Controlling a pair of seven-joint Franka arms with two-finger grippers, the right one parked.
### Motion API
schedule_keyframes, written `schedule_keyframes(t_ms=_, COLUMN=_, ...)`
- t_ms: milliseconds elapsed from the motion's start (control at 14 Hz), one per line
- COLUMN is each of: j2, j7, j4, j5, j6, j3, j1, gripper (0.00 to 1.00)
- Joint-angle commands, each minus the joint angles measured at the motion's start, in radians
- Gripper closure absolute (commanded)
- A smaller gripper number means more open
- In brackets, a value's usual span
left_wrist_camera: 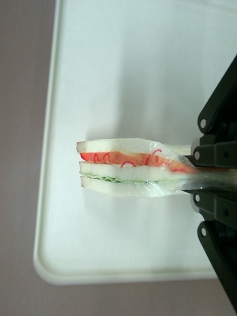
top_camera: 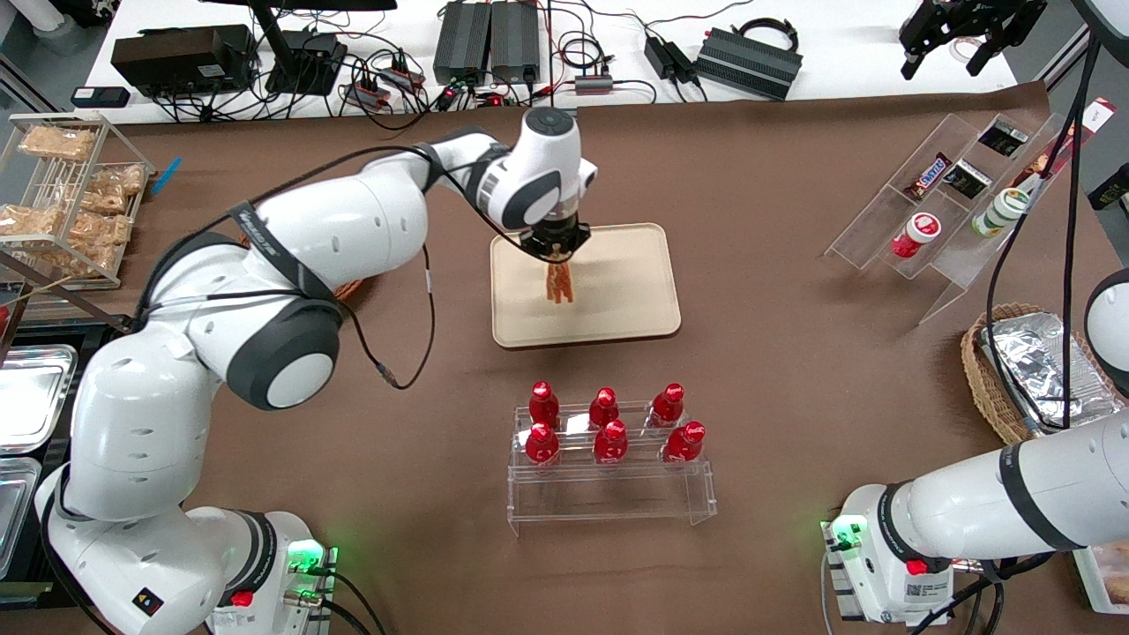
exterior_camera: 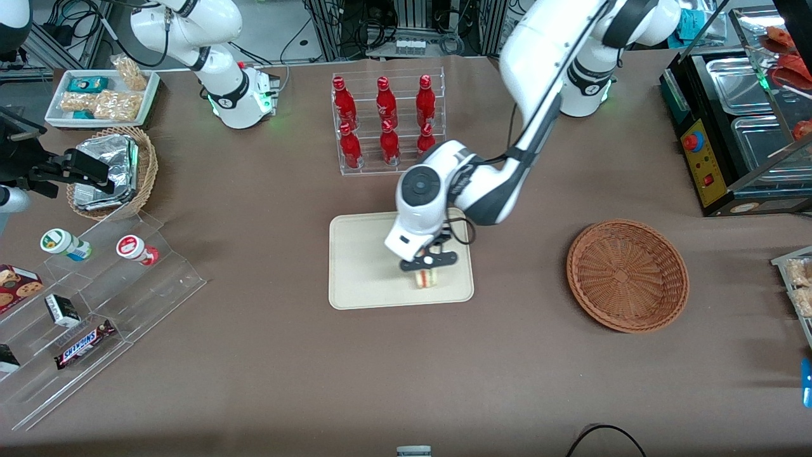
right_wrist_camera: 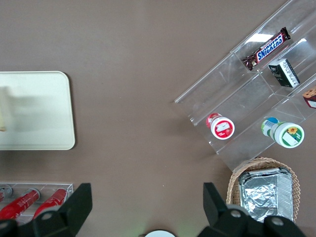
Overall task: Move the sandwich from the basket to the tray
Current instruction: 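Lift the sandwich and carry it over the cream tray, then lower the sandwich onto the tray and open the left gripper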
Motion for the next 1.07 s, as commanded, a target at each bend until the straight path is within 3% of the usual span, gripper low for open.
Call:
schedule_keyframes(t_ms=0, j2=0.047, j7=-0.026, j4=0.064, j5=0.003, j6=0.029, j3=0.017, j1=-0.043, gripper=1.00)
schedule_keyframes(t_ms=286, j2=0.070, j7=-0.017, j4=0.077, j5=0.006, j6=0.033, j3=0.016, j1=-0.044, gripper=0.98)
schedule_keyframes(t_ms=429, j2=0.076, j7=-0.026, j4=0.072, j5=-0.001, j6=0.033, j3=0.016, j1=-0.044, gripper=0.85)
schedule_keyframes(t_ms=500, j2=0.075, j7=-0.028, j4=0.070, j5=-0.003, j6=0.033, j3=0.016, j1=-0.044, gripper=0.60)
schedule_keyframes(t_ms=571, j2=0.072, j7=-0.019, j4=0.072, j5=-0.003, j6=0.033, j3=0.016, j1=-0.043, gripper=0.16)
schedule_keyframes(t_ms=643, j2=0.066, j7=-0.029, j4=0.072, j5=-0.003, j6=0.031, j3=0.016, j1=-0.043, gripper=0.00)
schedule_keyframes(t_ms=1000, j2=-0.041, j7=-0.023, j4=0.058, j5=0.008, j6=-0.047, j3=0.019, j1=-0.041, gripper=0.00)
